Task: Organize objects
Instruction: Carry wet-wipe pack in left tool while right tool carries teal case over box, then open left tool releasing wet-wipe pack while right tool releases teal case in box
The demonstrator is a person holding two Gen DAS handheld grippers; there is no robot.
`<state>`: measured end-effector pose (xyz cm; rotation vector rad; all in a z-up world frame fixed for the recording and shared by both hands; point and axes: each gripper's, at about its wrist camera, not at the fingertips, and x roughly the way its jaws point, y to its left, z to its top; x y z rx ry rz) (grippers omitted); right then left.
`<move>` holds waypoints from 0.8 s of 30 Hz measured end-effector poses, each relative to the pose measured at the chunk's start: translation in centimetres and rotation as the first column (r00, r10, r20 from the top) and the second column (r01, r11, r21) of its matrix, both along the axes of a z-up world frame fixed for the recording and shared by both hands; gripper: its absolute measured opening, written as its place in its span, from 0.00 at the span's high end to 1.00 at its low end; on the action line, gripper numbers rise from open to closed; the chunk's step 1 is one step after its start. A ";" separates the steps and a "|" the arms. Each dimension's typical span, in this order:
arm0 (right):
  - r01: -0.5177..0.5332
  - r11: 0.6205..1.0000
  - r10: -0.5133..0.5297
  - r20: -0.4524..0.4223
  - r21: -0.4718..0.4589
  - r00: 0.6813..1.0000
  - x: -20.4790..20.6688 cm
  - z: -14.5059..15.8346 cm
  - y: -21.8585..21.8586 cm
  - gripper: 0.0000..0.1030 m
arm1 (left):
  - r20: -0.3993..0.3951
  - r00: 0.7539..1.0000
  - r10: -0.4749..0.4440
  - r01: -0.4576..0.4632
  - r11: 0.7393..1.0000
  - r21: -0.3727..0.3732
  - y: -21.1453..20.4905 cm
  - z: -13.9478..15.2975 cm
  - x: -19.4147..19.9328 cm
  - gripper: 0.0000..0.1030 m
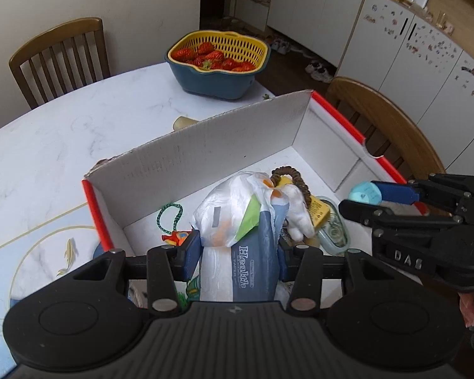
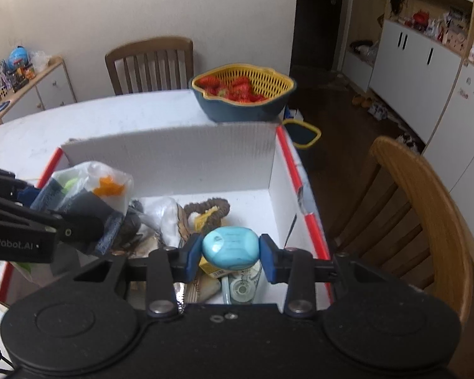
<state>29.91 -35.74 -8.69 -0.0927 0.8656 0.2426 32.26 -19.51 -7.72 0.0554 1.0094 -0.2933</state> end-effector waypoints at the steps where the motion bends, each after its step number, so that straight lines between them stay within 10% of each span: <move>1: -0.012 1.000 0.012 -0.011 -0.005 1.000 0.2 -0.4 0.0 0.64 | -0.004 1.000 0.002 -0.002 1.000 0.005 -0.1 -0.2 0.2 0.55; 24: -0.124 0.990 0.116 -0.128 -0.059 0.985 1.6 -4.0 0.8 0.63 | -0.081 0.997 -0.015 0.018 0.999 0.039 -0.6 -3.9 1.4 0.55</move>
